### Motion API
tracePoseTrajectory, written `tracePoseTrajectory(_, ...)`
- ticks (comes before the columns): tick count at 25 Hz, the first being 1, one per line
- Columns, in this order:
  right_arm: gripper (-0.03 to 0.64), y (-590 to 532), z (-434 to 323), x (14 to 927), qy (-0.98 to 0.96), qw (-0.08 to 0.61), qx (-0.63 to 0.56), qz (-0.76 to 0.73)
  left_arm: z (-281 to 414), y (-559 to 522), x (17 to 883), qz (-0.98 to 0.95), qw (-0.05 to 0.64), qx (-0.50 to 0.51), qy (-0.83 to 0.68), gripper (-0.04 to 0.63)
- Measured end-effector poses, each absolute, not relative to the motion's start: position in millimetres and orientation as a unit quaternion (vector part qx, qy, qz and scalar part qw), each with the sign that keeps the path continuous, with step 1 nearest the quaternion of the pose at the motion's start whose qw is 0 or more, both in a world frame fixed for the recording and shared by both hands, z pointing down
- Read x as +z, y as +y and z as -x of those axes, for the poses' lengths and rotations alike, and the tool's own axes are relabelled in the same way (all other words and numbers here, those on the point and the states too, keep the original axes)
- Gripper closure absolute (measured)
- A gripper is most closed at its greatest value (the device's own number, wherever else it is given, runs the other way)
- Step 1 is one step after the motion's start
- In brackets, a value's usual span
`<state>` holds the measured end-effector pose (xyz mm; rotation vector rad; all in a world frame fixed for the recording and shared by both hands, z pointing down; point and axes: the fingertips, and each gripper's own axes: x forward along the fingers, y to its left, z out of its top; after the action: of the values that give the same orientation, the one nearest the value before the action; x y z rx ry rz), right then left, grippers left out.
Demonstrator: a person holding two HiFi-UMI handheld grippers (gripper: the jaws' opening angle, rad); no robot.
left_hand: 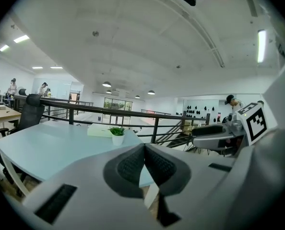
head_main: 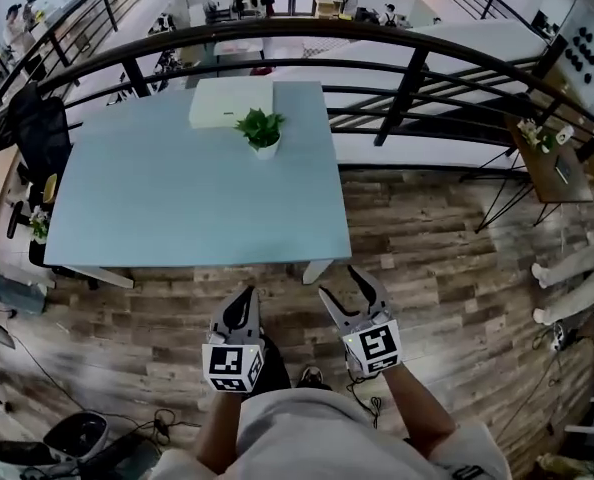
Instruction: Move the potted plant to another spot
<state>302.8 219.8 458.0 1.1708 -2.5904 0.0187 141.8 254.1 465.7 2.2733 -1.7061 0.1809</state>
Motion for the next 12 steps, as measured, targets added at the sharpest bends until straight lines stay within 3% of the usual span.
tracePoseTrajectory(4, 0.313, 172.3, -267.4, 458.9, -0.892, 0.155, 0.031, -0.423, -105.8, 202.7, 459.9, -0.808, 0.143, 0.063, -0.568, 0.583)
tracePoseTrajectory(12, 0.293, 121.1, -229.5, 451.4, -0.877, 0.162, 0.034, -0.452, -49.5, 133.3, 455.0, -0.835, 0.125, 0.069, -0.532, 0.583)
